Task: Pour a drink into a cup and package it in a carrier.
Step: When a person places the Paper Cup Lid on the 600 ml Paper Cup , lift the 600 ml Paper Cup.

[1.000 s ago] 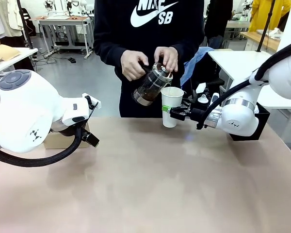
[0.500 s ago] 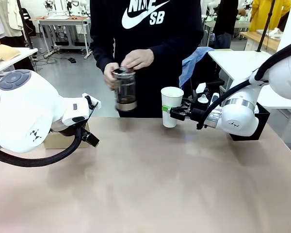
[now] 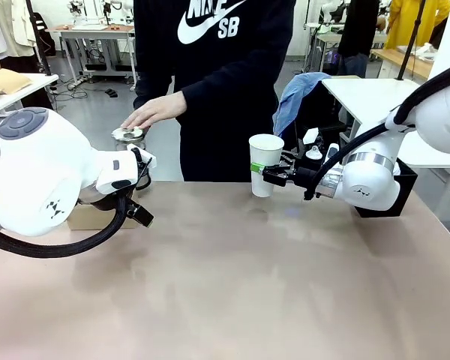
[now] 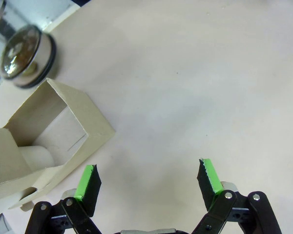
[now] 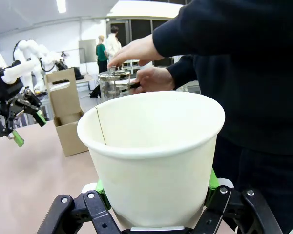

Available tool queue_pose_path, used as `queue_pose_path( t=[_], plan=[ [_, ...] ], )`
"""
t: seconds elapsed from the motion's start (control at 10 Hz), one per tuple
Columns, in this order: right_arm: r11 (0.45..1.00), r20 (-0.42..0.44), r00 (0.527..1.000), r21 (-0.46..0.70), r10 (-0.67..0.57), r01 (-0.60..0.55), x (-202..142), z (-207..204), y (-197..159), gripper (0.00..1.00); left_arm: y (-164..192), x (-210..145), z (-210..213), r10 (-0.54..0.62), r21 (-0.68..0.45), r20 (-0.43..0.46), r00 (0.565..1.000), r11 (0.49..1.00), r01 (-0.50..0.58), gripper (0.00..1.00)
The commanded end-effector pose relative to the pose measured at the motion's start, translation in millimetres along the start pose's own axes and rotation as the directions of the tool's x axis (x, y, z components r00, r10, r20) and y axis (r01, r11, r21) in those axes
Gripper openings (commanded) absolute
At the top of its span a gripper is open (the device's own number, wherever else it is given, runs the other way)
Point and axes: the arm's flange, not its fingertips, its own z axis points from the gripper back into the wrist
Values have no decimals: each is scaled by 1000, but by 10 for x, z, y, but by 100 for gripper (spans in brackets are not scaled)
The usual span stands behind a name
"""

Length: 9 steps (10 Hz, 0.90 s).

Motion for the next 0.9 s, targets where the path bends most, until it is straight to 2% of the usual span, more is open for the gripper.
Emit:
queue_pose_path(
  t=[0.0,0.8],
  plan=[
    [1000,17,1000,-10,3,-2,26,-22,1,81,-4,0,3,-1,-2,1,1000,1000,1,100],
    [1000,17,1000,-10,3,-2,26,-22,1,81,-4,0,3,-1,-2,1,1000,1000,1,100]
  ],
)
